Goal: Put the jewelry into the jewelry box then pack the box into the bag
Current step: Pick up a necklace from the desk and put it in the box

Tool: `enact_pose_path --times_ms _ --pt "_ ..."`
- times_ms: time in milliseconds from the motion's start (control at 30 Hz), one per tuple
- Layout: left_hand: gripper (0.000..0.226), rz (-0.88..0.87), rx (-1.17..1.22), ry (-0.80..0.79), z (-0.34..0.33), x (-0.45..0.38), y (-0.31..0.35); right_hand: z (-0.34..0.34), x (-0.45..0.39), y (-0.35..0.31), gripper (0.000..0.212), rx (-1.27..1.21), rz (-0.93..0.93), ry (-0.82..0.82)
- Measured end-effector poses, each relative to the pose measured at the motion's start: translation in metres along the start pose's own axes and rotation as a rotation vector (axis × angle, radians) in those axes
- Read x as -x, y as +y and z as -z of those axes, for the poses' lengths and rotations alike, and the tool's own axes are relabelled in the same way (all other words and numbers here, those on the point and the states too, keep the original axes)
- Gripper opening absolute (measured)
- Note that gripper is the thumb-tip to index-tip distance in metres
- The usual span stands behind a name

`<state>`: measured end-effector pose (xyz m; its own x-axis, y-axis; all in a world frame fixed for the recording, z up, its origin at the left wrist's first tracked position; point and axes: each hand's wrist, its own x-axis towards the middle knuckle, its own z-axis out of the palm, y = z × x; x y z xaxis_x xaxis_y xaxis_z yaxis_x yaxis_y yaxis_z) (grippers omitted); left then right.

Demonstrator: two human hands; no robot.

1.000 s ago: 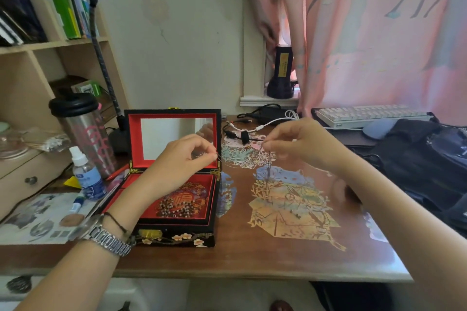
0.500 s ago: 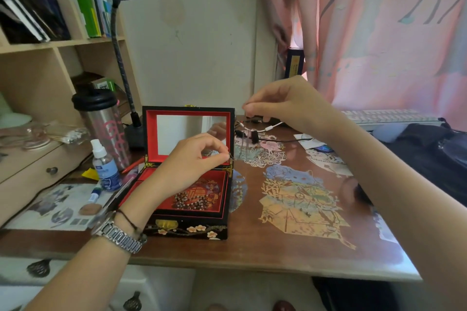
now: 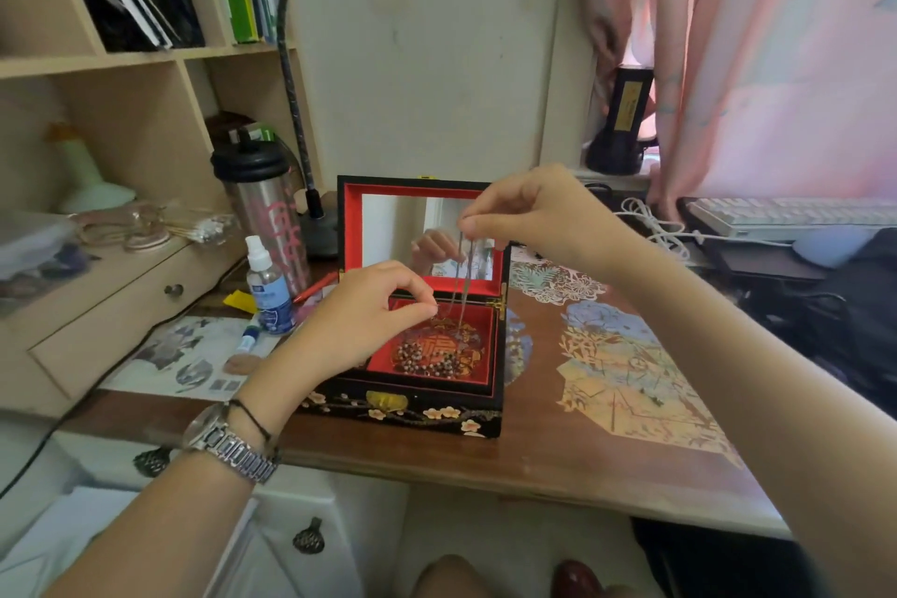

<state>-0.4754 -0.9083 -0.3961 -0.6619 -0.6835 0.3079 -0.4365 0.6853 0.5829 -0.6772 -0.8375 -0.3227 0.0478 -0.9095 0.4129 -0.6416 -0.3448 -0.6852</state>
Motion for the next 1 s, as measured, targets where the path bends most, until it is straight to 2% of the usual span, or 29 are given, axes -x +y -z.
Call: enact_pose_path --times_ms 233,533,767,1000 --pt "0.006 0.012 -0.133 -0.037 -0.005 0.002 -0.018 -0.026 0.001 0.026 0.006 -0.029 -0.028 -0.116" --pt "0.01 0.011 -0.207 -0.083 -0.014 0.002 -0.02 -0.046 0.015 0.065 0.01 0.135 -0.157 -0.22" --pt "0.015 -0.001 -0.206 -0.126 -0.014 0.003 -0.018 -0.055 0.02 0.071 0.01 0.193 -0.15 -0.348" --pt "0.022 -0.006 -0.231 -0.163 -0.014 0.003 -0.02 -0.055 0.02 0.069 0.011 0.231 -0.112 -0.392"
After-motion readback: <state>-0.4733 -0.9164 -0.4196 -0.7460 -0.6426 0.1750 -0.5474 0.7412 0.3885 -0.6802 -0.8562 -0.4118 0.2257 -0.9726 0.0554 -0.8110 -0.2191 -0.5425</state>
